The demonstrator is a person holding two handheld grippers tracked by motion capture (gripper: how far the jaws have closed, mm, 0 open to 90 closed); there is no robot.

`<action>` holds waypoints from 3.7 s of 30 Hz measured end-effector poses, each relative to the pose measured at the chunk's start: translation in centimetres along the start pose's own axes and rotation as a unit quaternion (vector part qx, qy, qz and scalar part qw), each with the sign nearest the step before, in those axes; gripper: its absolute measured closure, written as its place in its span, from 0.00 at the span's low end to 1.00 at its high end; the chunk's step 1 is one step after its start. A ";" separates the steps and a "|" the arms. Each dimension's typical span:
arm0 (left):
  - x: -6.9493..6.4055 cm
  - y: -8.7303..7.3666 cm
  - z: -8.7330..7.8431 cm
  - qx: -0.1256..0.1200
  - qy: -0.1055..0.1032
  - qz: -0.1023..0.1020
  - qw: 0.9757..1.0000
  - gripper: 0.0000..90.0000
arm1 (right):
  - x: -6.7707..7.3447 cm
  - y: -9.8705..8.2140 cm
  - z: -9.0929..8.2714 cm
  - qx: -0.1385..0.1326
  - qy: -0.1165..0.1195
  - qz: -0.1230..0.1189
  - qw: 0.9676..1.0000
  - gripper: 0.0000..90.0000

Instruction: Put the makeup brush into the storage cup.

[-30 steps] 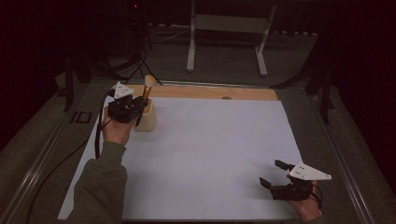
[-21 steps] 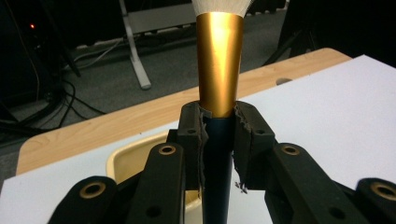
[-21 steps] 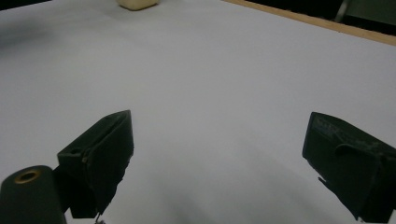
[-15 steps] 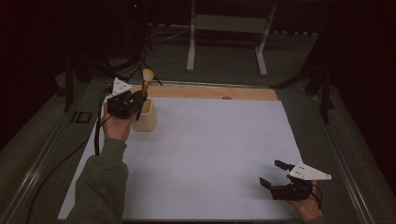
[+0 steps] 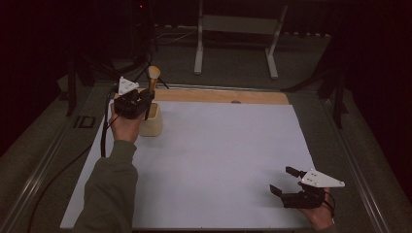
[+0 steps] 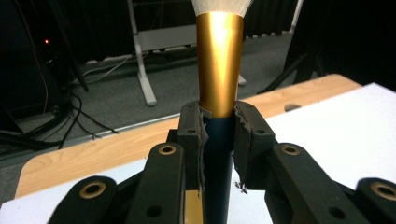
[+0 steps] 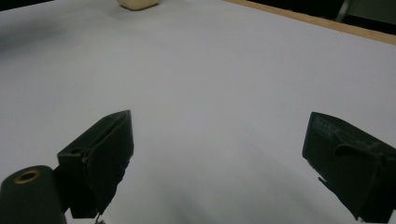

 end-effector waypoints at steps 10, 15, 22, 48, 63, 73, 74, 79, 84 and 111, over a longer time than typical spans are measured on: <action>0.3 0.5 1.3 -0.020 0.006 -0.004 1.000 0.84 | 0.0 0.0 -0.1 -0.002 0.000 0.002 1.000 0.10; 0.4 0.3 1.8 -0.020 0.009 0.003 1.000 0.84 | 0.0 0.0 -0.1 -0.002 0.000 0.003 1.000 0.10; 0.5 -0.1 2.4 -0.025 0.010 0.001 1.000 0.84 | 0.0 0.0 -0.3 -0.004 0.000 0.002 1.000 0.10; 1.3 -2.7 3.4 0.002 0.017 -0.003 1.000 0.83 | 0.0 -0.1 -0.5 -0.003 -0.003 0.004 1.000 0.10; 2.1 -5.4 2.9 0.024 0.021 -0.015 0.999 0.82 | 0.0 -0.1 -0.4 -0.003 -0.003 0.003 1.000 0.10; 1.9 -5.3 3.0 0.031 0.033 -0.029 0.999 0.08 | 0.0 -0.1 -0.4 -0.002 -0.003 0.003 1.000 0.10; 1.9 -5.3 3.0 0.032 0.033 -0.029 0.999 0.08 | 0.0 -0.1 -0.4 -0.002 -0.004 0.003 1.000 0.10; 1.9 -5.2 2.9 0.029 0.032 -0.027 0.999 0.07 | 0.0 -0.1 -0.4 -0.001 -0.004 0.003 1.000 0.10; 1.7 -5.1 2.8 0.032 0.033 -0.018 0.999 0.07 | 0.0 -0.1 -0.4 -0.001 -0.004 0.002 1.000 0.10; 1.1 -3.9 1.1 0.037 0.006 -0.011 0.999 0.03 | 0.0 -0.1 -0.4 -0.002 -0.006 0.002 1.000 0.10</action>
Point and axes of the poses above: each handheld gripper's, and its own axes: z roughly forward along the jaws, y roughly out of its top, x roughly to its left, the point moved 5 cm from there along z, roughly forward along the jaws, and after that the axes turned 14 degrees about -x, right-handed, at the moved point
